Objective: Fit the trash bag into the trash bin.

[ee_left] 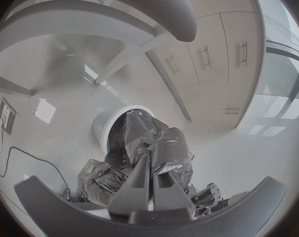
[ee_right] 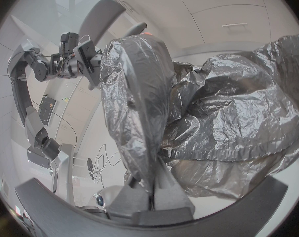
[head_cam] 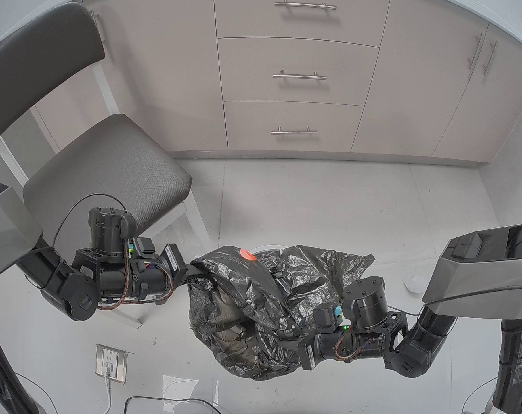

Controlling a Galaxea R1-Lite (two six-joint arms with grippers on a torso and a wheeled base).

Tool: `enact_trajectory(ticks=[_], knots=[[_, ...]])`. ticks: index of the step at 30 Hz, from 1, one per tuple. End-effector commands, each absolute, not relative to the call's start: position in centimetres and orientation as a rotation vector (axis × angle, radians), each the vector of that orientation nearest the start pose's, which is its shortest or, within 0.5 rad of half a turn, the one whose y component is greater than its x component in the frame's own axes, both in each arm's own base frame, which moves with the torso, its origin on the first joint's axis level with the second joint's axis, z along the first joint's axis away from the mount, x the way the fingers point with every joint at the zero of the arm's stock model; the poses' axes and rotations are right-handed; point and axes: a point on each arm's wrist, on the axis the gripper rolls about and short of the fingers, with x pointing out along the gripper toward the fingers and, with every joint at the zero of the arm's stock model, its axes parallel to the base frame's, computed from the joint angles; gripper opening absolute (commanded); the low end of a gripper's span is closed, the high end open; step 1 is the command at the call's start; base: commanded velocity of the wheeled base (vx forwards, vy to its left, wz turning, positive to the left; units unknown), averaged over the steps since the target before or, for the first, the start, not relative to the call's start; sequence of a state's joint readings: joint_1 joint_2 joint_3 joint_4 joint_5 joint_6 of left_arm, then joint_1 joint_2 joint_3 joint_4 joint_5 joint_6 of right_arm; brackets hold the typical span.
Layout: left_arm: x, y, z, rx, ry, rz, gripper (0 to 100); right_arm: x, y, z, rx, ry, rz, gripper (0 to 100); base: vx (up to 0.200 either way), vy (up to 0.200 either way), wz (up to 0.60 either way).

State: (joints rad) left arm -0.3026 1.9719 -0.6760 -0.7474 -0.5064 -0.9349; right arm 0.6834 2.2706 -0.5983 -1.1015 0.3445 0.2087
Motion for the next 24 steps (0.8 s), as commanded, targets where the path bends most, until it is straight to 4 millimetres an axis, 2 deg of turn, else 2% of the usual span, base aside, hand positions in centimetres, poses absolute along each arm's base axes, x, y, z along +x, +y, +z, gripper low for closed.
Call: enact_trajectory(ticks=[1, 13, 23, 24], knots=[[30.2, -10.8, 7.4, -0.914, 0.904, -0.468, 0, 24.8, 21.5, -1.6, 0.070, 0.736, 0.930, 0, 0.000, 0.000, 0.00], [29.8, -11.8, 6.0, -0.897, 0.961, -0.472, 0, 23.5, 21.4, -2.7, 0.022, 0.758, 0.864, 0, 0.000, 0.000, 0.00], [29.8, -11.9, 5.8, -0.895, 0.968, -0.469, 0, 23.7, 21.5, -3.3, 0.024, 0.711, 0.852, 0, 0.000, 0.000, 0.00], [29.8, -11.9, 5.8, -0.895, 0.968, -0.469, 0, 23.7, 21.7, -3.4, 0.018, 0.698, 0.854, 100, 0.000, 0.000, 0.00]])
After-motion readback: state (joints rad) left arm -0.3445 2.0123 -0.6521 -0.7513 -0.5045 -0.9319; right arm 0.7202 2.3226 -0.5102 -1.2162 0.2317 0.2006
